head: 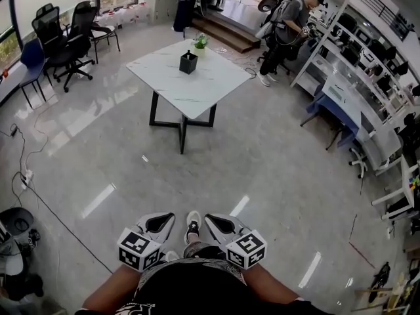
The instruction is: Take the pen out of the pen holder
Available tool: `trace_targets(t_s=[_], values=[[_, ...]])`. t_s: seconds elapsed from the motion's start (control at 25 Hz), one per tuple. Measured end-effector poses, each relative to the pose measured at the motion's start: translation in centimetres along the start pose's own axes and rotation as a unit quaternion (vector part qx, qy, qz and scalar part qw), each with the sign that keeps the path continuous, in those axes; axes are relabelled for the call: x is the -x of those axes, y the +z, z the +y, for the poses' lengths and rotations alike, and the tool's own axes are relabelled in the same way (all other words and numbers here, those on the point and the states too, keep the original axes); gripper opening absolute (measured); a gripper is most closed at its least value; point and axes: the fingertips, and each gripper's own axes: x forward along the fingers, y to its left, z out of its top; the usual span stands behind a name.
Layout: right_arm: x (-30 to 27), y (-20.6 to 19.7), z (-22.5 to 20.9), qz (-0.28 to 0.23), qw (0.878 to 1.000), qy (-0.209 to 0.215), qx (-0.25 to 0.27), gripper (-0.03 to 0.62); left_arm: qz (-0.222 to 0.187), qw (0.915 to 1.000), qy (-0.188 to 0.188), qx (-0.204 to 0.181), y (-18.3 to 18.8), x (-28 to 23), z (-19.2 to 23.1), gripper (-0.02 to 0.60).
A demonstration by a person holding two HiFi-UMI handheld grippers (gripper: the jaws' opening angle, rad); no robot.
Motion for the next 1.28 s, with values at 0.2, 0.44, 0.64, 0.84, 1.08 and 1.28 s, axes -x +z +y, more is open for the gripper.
trace_targets(t_s=[0.2, 0.44, 0.64, 0.84, 1.08, 1.28], values=[[-2.8, 1.9, -3.1, -0.013, 1.0, 0.003, -0.006, 0.0, 0.005, 0.9999, 0.011, 0.005, 1.2, -1.9, 2.4, 0.057], [-6.8, 6.7, -7.6, -0.036, 0.999, 0.014, 0.008, 0.0, -0.008, 0.9994, 0.032, -0.007, 6.4, -5.1, 6.7, 0.057], [-9.9, 9.9, -11.4, -0.041, 0.999, 0.029, 0.017, 0.0, -0.021, 0.9986, 0.049, -0.007, 10.0, -8.3, 9.8, 0.057], [-12.0, 11.7, -15.6, -0.034, 0.998, 0.041, 0.023, 0.0, -0.016, 0.9983, 0.056, 0.0, 11.8, -12.3, 11.7, 0.057], [-13.5, 13.1, -19.7, -0.029, 0.998, 0.053, 0.028, 0.0, -0.018, 0.997, 0.075, -0.003, 14.3, -15.9, 13.9, 0.057], [-14.3, 13.7, -22.6, -0.025, 0.998, 0.059, 0.028, 0.0, -0.011, 0.9969, 0.078, -0.002, 15.2, -18.7, 14.5, 0.057]])
